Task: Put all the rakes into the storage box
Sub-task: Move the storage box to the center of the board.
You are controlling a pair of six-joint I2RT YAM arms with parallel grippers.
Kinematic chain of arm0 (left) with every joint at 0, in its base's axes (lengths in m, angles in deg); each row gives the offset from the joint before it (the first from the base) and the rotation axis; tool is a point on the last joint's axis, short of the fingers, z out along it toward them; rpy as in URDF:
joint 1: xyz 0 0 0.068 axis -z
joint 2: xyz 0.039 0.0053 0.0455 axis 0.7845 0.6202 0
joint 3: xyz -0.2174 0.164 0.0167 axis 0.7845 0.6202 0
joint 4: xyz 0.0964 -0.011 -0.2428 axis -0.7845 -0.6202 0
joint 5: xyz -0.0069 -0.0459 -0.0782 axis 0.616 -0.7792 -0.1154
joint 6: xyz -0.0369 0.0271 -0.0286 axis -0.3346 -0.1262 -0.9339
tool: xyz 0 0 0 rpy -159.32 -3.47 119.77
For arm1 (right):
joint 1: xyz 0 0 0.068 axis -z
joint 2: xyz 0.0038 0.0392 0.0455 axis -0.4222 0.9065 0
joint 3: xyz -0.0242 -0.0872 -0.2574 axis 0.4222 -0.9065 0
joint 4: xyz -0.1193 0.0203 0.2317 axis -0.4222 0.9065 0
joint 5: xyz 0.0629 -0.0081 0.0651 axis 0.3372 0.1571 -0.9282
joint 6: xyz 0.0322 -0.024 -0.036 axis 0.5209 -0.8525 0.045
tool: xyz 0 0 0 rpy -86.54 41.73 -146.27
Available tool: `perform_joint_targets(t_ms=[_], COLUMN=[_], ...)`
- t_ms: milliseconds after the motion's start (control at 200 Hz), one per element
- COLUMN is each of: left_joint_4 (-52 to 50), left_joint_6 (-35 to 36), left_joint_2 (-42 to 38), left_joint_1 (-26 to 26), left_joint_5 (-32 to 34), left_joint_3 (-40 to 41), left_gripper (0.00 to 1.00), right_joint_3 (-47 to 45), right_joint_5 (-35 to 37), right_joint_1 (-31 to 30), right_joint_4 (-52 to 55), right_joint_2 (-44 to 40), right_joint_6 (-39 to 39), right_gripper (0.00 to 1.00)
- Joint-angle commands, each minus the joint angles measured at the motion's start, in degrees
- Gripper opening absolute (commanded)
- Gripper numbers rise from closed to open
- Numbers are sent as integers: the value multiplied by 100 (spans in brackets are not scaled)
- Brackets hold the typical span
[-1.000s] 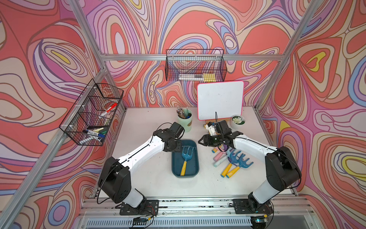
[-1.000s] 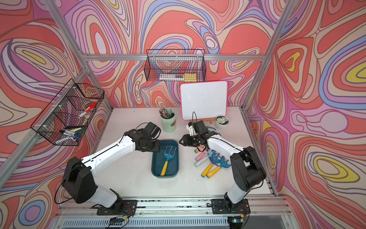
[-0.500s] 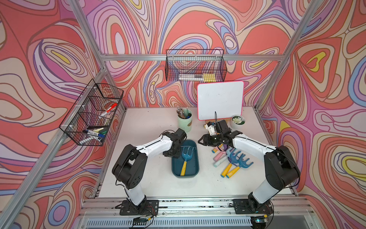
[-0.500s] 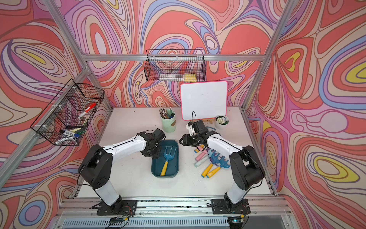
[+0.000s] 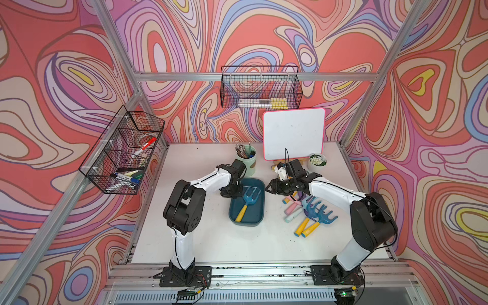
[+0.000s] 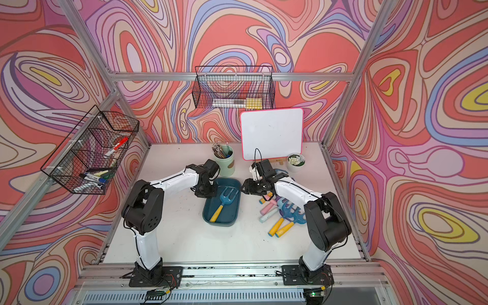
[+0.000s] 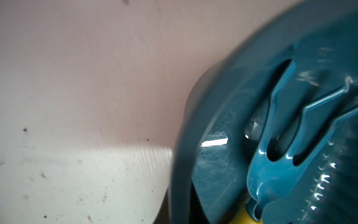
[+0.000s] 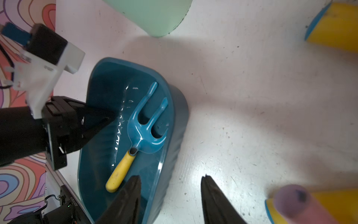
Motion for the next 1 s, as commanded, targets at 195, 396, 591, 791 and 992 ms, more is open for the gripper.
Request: perform_joint_targets(t_ms=[195,396,591,791,992], left_joint_4=[-23,235,1218,1210,1663], left_joint_6=[146,326,95,50,136], left_joint_2=[371,-200,-803,-910,-1218], left_joint_1=[-168,413,615,628,681], left_joint_5=[-57,421,369,481,567], left_joint_3=[-627,-278,361,564,964], left_gripper=[45,59,60,64,67], right_joint_3=[250,58,48,29,-38], right_joint_5=[1039,2207,2058,1527,1889], right_joint_1=[371,444,1047,1660,1734], right_joint_4=[524,301,-36,-42,510], right_joint_2=[180,-43,0,-47,-142], right_joint_6=[390,1031,1966,2263,2049], right_gripper=[53,57,59,58,58])
